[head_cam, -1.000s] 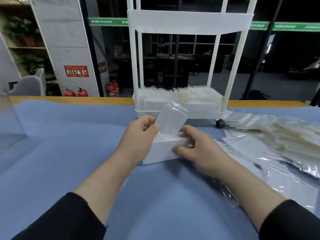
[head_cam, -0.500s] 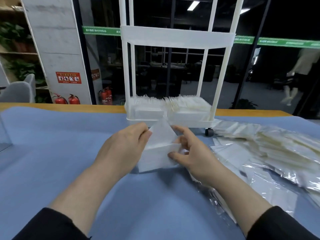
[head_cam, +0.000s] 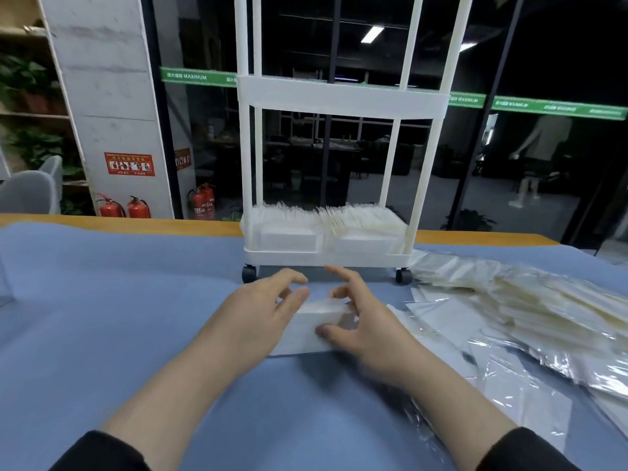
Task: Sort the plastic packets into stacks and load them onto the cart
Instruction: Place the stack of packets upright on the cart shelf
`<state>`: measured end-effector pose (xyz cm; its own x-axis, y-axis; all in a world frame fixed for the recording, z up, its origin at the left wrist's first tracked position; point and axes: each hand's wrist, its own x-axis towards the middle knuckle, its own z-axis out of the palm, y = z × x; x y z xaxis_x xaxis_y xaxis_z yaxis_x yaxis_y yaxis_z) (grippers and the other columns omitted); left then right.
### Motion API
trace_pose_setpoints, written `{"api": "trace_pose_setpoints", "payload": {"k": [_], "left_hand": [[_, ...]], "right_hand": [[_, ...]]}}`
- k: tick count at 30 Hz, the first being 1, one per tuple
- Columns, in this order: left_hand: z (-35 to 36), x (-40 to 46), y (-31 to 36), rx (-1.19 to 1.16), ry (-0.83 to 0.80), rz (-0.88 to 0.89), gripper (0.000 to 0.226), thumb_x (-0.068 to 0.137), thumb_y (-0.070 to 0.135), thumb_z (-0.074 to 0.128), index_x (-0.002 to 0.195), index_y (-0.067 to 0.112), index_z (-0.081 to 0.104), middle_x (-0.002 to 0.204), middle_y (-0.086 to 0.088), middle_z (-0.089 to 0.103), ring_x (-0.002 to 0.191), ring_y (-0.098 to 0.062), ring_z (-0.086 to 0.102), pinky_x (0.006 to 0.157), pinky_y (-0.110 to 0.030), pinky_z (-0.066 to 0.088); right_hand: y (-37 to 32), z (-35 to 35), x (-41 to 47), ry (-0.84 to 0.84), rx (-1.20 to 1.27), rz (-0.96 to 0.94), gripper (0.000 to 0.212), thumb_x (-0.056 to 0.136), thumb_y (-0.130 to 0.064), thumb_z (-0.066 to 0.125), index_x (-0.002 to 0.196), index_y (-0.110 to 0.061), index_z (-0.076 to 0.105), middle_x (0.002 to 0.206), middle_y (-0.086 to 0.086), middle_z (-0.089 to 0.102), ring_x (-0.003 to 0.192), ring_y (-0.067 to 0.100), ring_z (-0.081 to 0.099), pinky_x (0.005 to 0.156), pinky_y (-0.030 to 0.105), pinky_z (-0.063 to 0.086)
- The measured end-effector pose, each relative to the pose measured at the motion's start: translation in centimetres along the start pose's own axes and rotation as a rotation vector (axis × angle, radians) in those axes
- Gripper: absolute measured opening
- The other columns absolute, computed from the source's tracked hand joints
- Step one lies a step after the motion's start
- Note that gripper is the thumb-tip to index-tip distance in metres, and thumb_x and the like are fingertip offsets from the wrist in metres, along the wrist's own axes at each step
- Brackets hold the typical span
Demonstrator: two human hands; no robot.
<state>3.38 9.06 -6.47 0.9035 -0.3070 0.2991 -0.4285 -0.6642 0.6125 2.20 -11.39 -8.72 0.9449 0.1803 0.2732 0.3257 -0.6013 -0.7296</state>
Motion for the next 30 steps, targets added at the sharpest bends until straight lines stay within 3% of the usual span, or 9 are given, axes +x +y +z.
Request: {"api": "trace_pose_setpoints", "payload": {"k": [3, 5, 10, 15, 18, 22, 25, 28, 30], "left_hand": [[1.3, 0.2, 0.0, -0.215, 0.171, 0.006, 0.018, 0.102, 0.037, 0.055, 0.09, 0.033, 0.067, 0.081, 0.017, 0.065, 0.078, -0.001, 0.058, 0.067, -0.016, 0.039], [1.5, 0.5, 0.1, -0.345, 0.291, -0.082, 0.017, 0.1, 0.035, 0.058, 0.088, 0.029, 0.068, 0.082, 0.02, 0.067, 0.076, 0.001, 0.059, 0.064, -0.011, 0.039], [3.2, 0.5, -0.2, -0.21, 0.075, -0.095, 0.027, 0.102, 0.036, 0.054, 0.081, 0.024, 0.066, 0.082, 0.006, 0.069, 0.08, -0.014, 0.062, 0.077, -0.039, 0.05], [2.1, 0.6, -0.5, -0.311, 0.044, -0.016, 0.01, 0.093, 0.04, 0.069, 0.092, 0.03, 0.069, 0.083, 0.017, 0.068, 0.073, -0.001, 0.06, 0.064, -0.015, 0.044], [2.2, 0.6, -0.9, -0.163, -0.025, 0.02, 0.009, 0.09, 0.028, 0.076, 0.086, 0.026, 0.068, 0.075, 0.018, 0.066, 0.068, -0.002, 0.056, 0.063, -0.015, 0.041], [2.5, 0.7, -0.7, -0.076, -0.076, 0.012, 0.011, 0.088, 0.018, 0.07, 0.083, 0.027, 0.066, 0.071, 0.016, 0.063, 0.065, -0.003, 0.054, 0.061, -0.018, 0.04], [2.1, 0.8, -0.9, 0.009, -0.096, -0.017, 0.006, 0.086, 0.018, 0.067, 0.084, 0.023, 0.065, 0.075, 0.009, 0.064, 0.068, -0.009, 0.055, 0.059, -0.02, 0.039], [1.7, 0.6, -0.6, -0.002, -0.047, -0.016, 0.009, 0.088, 0.016, 0.067, 0.08, 0.017, 0.062, 0.074, 0.003, 0.062, 0.062, -0.008, 0.051, 0.058, -0.02, 0.038], [1.3, 0.5, -0.3, -0.038, 0.008, -0.02, 0.012, 0.09, 0.017, 0.068, 0.079, 0.016, 0.062, 0.073, 0.0, 0.061, 0.064, -0.01, 0.052, 0.057, -0.021, 0.038]], "right_hand": [[-0.3, 0.2, -0.1, -0.031, -0.052, -0.037, 0.039, 0.09, -0.026, 0.07, 0.119, -0.047, 0.056, 0.111, -0.023, 0.058, 0.092, -0.008, 0.055, 0.078, 0.007, 0.038], [-0.3, 0.1, 0.0, 0.017, -0.041, -0.042, 0.023, 0.09, -0.021, 0.068, 0.104, -0.039, 0.062, 0.104, -0.021, 0.063, 0.095, -0.005, 0.056, 0.078, 0.008, 0.038], [-0.4, -0.4, -0.4, -0.084, -0.131, 0.014, 0.028, 0.09, -0.022, 0.059, 0.106, -0.044, 0.053, 0.1, -0.022, 0.055, 0.08, -0.005, 0.052, 0.071, 0.012, 0.038], [-0.2, -0.9, -0.1, 0.04, -0.034, 0.046, 0.021, 0.088, -0.015, 0.054, 0.095, -0.034, 0.059, 0.089, -0.017, 0.065, 0.078, 0.0, 0.057, 0.068, 0.016, 0.043], [-0.1, -1.2, -0.3, -0.011, -0.023, 0.092, 0.021, 0.089, -0.014, 0.053, 0.096, -0.032, 0.058, 0.077, -0.024, 0.061, 0.064, -0.005, 0.053, 0.057, 0.012, 0.037], [0.0, -0.9, -0.4, -0.064, -0.094, 0.083, 0.023, 0.088, -0.019, 0.051, 0.105, -0.034, 0.056, 0.092, -0.016, 0.063, 0.078, -0.002, 0.054, 0.07, 0.019, 0.042], [-0.1, -1.0, -0.4, -0.069, -0.133, 0.076, 0.031, 0.093, -0.026, 0.055, 0.121, -0.04, 0.054, 0.111, -0.019, 0.059, 0.091, -0.005, 0.054, 0.079, 0.015, 0.041], [-0.7, -2.8, -0.7, 0.024, -0.211, -0.002, 0.041, 0.097, -0.038, 0.06, 0.136, -0.039, 0.049, 0.129, -0.019, 0.052, 0.116, -0.004, 0.05, 0.101, 0.018, 0.038], [-0.7, -5.4, -1.4, 0.095, -0.236, -0.008, 0.04, 0.096, -0.04, 0.062, 0.135, -0.035, 0.053, 0.127, -0.02, 0.054, 0.116, -0.005, 0.05, 0.105, 0.022, 0.04]]}}
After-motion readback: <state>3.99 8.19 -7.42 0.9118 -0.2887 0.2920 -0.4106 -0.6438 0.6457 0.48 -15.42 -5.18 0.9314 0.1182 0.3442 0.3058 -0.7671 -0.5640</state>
